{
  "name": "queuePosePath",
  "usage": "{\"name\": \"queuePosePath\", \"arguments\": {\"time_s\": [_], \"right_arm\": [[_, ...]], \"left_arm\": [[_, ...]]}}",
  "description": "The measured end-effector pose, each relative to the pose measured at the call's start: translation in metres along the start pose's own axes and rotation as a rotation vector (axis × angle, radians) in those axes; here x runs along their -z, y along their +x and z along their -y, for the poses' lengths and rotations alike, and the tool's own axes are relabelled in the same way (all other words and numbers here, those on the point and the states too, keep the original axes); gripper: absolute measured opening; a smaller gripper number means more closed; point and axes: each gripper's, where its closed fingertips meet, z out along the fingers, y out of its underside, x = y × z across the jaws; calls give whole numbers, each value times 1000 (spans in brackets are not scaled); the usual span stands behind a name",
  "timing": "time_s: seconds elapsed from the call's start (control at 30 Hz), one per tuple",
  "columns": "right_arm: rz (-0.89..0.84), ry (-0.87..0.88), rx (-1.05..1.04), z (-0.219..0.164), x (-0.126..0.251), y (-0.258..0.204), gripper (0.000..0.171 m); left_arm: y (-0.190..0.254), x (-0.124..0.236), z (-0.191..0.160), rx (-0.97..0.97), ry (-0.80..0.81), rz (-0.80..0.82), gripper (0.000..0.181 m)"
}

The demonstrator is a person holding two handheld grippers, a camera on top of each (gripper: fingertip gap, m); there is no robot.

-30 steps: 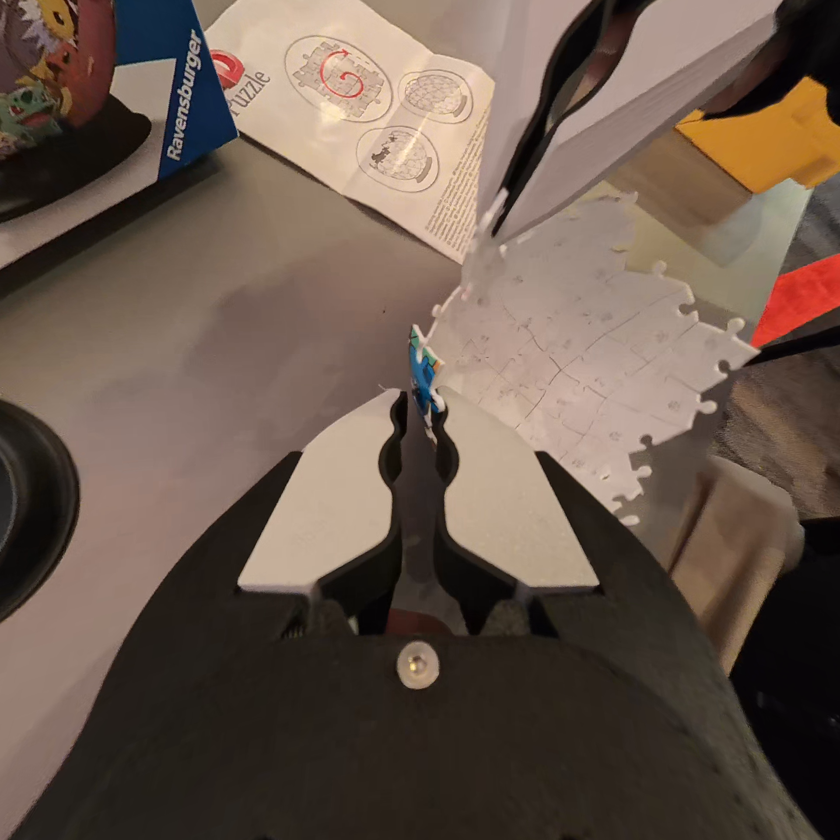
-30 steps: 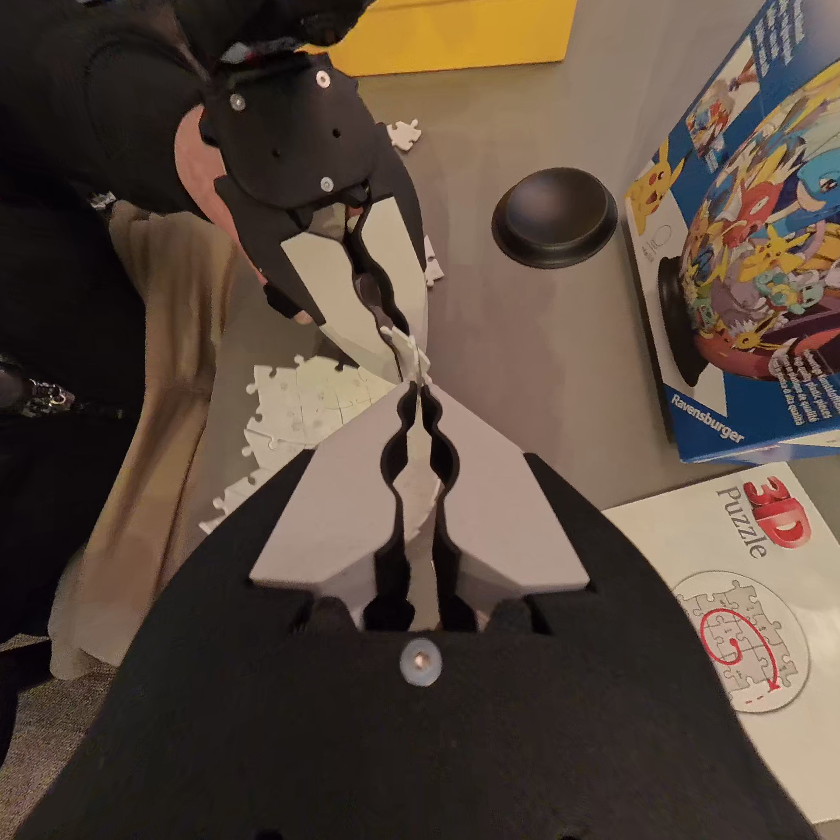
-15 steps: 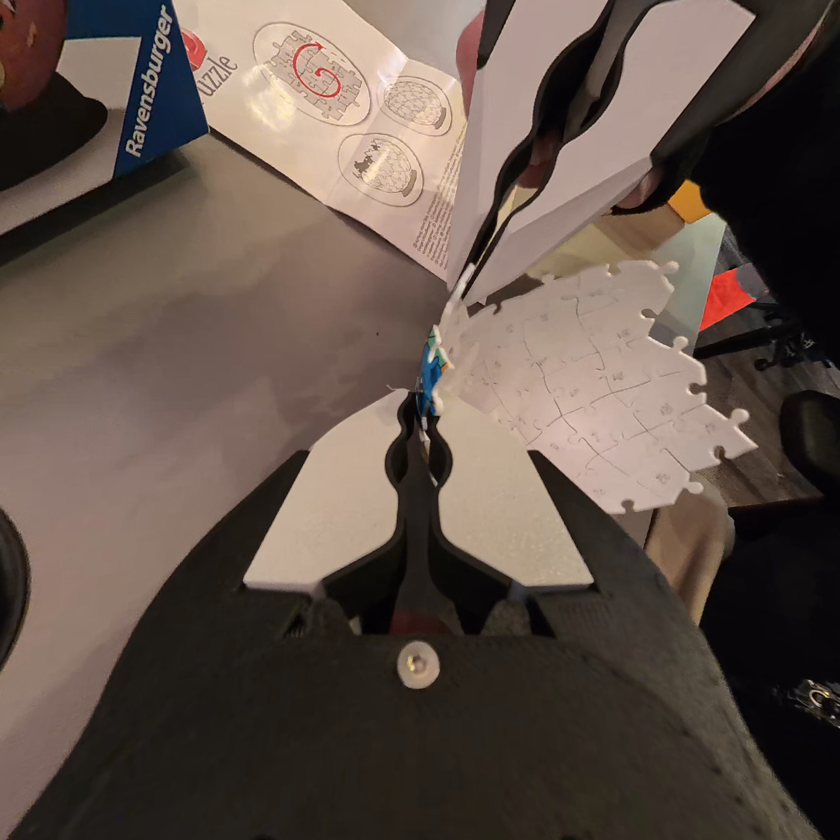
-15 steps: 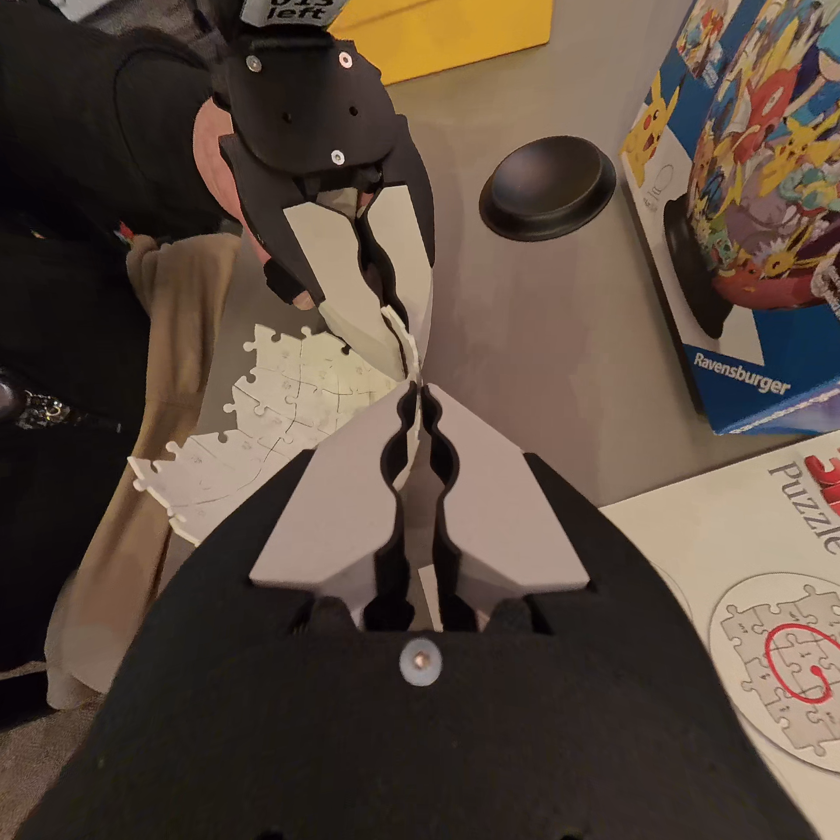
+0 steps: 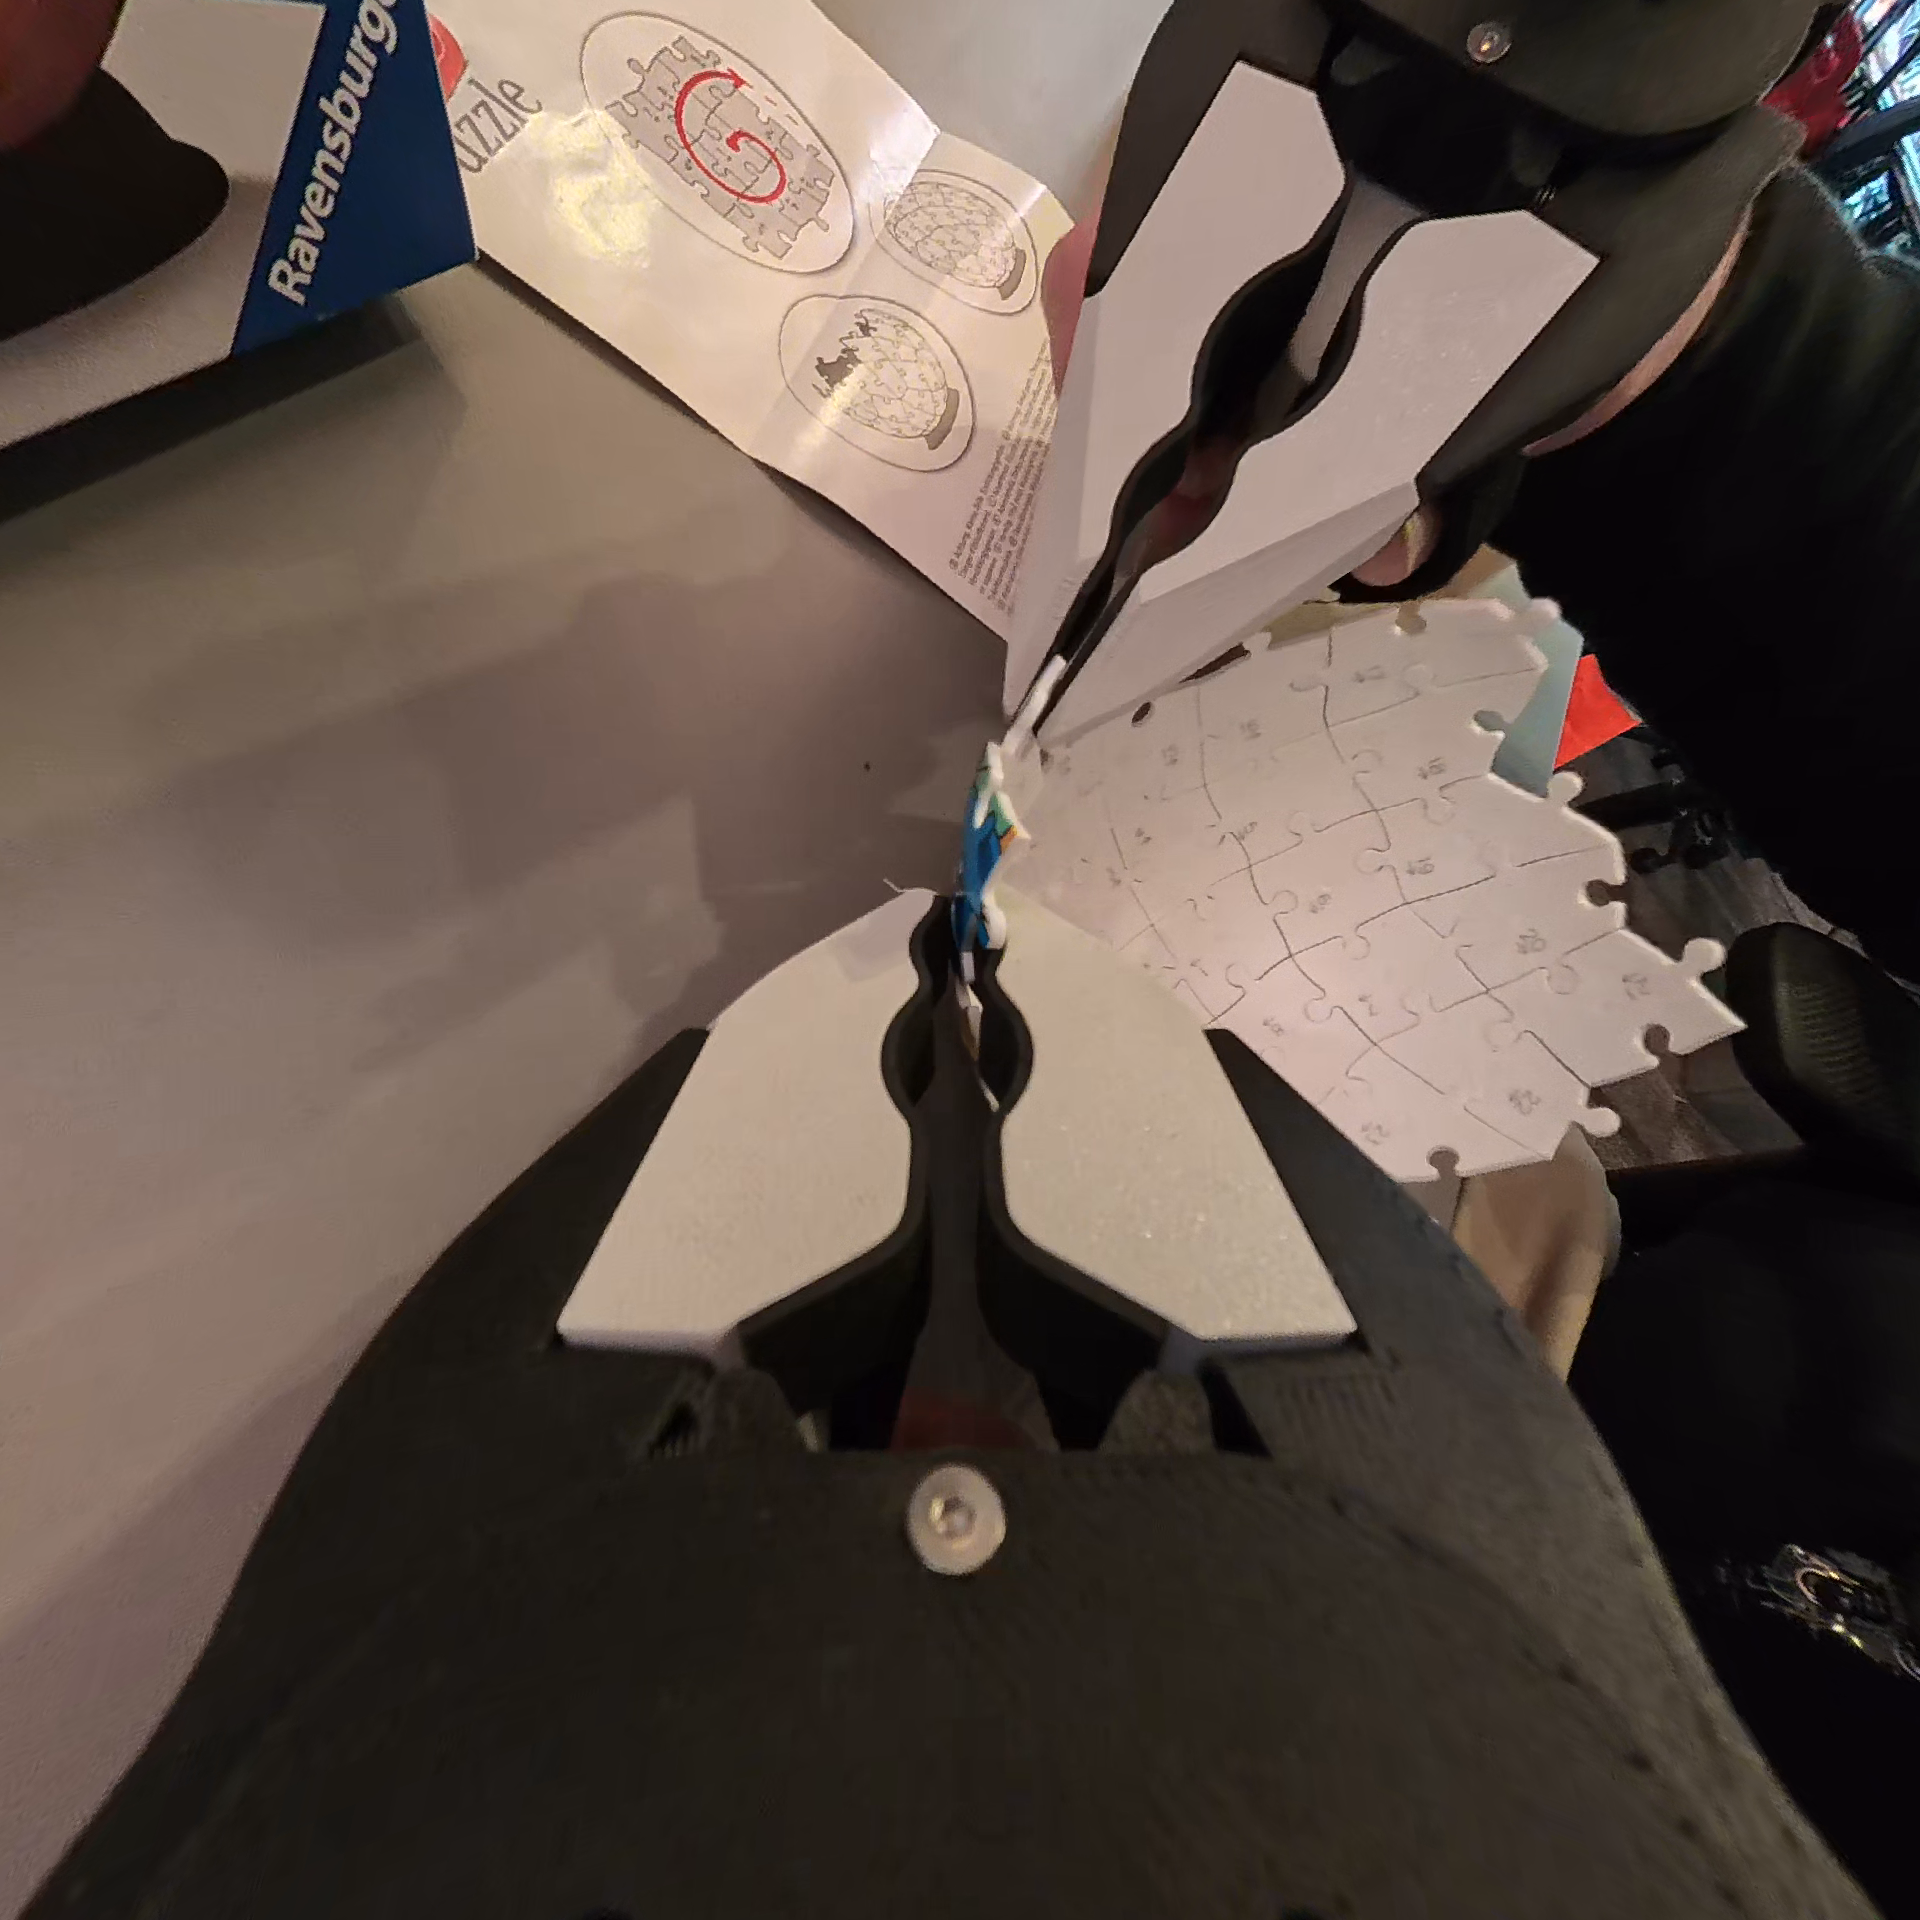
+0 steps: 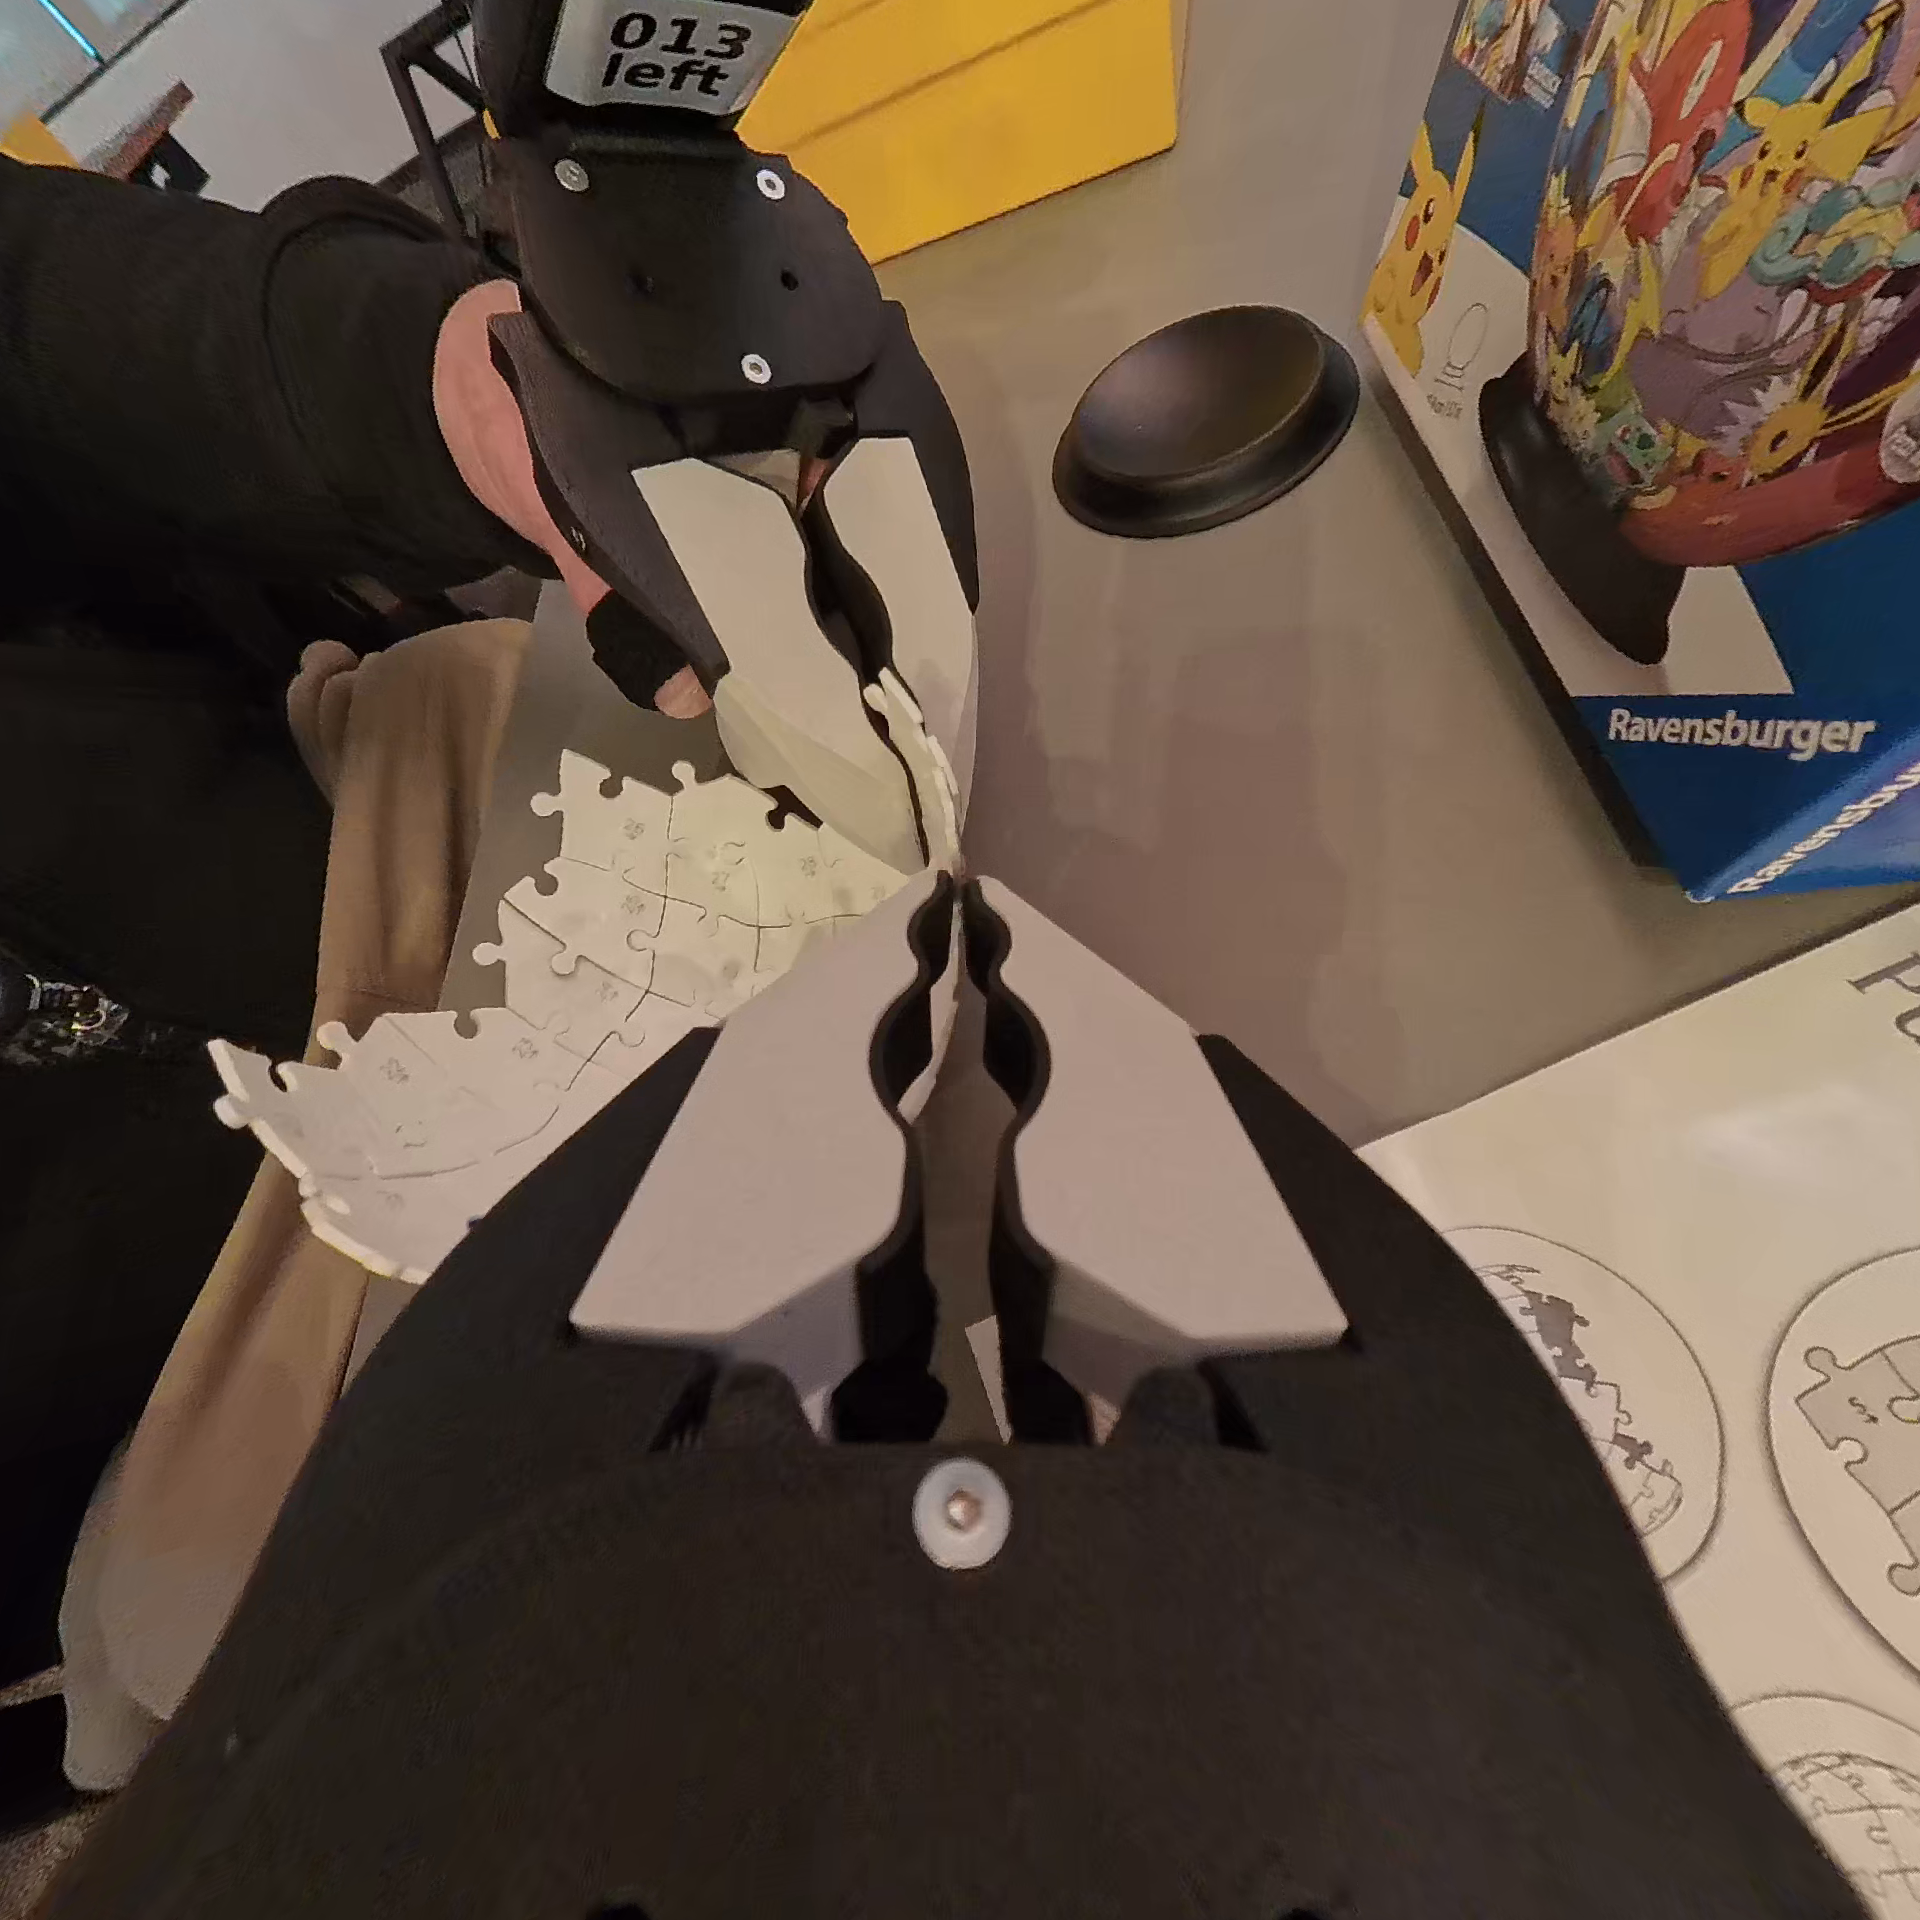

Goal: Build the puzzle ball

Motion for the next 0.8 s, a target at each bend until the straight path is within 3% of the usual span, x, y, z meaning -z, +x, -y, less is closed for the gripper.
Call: {"name": "queuePosePath", "arguments": {"time_s": [0.8], "right_arm": [[6, 32, -47, -7, 0, 4, 1]], "left_arm": [[3, -4, 0, 18, 1, -45, 2]]}}
